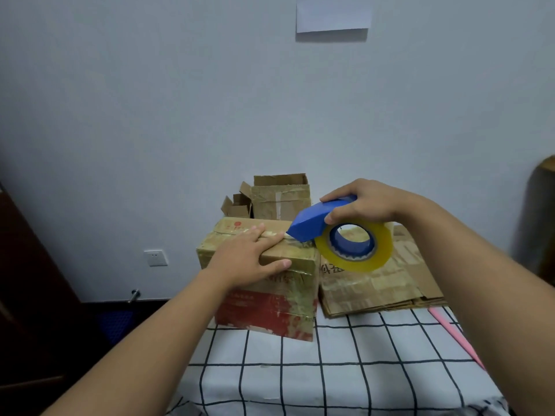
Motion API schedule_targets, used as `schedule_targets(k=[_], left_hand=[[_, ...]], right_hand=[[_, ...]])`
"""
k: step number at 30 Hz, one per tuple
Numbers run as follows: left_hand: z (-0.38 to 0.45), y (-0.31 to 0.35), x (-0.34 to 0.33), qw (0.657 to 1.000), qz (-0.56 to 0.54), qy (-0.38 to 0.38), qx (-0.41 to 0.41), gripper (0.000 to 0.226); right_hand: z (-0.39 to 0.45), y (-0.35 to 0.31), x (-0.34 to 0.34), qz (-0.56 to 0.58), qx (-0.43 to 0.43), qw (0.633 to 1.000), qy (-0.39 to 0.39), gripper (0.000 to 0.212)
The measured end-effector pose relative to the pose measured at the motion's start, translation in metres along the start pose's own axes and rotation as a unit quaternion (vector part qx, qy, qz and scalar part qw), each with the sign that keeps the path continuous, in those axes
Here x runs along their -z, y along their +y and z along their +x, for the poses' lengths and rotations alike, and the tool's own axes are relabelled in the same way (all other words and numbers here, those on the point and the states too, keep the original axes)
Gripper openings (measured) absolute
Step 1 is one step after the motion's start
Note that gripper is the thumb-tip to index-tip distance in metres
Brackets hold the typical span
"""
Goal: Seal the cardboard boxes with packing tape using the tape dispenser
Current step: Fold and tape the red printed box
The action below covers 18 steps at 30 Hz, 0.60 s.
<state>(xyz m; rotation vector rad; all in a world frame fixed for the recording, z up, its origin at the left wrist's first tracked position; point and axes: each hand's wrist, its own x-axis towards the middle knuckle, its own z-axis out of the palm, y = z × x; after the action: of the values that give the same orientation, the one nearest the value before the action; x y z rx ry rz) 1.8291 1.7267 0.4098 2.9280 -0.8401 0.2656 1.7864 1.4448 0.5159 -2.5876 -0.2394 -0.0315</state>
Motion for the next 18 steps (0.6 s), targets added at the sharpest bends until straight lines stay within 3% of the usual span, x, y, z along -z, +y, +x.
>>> schedule_targets(k=[6,12,18], left_hand=[[0.002,0.046,-0.003,0.998,-0.01,0.056,-0.023,0.118],[0.003,0.074,-0.016,0.991,0.005,0.13,0.001,0.081],[-0.022,0.053,-0.002,0.987,-0.012,0.136,-0.081,0.068]], right_hand=[[-0.007,0.01,-0.009,0.046,0.003,0.999,0.028,0.04],[-0.024,0.013,-0.022,0.102,-0.013,0.991,0.084,0.044],[-0.06,-0.012,-0.049,0.112,-0.034,0.981,0.152,0.069]])
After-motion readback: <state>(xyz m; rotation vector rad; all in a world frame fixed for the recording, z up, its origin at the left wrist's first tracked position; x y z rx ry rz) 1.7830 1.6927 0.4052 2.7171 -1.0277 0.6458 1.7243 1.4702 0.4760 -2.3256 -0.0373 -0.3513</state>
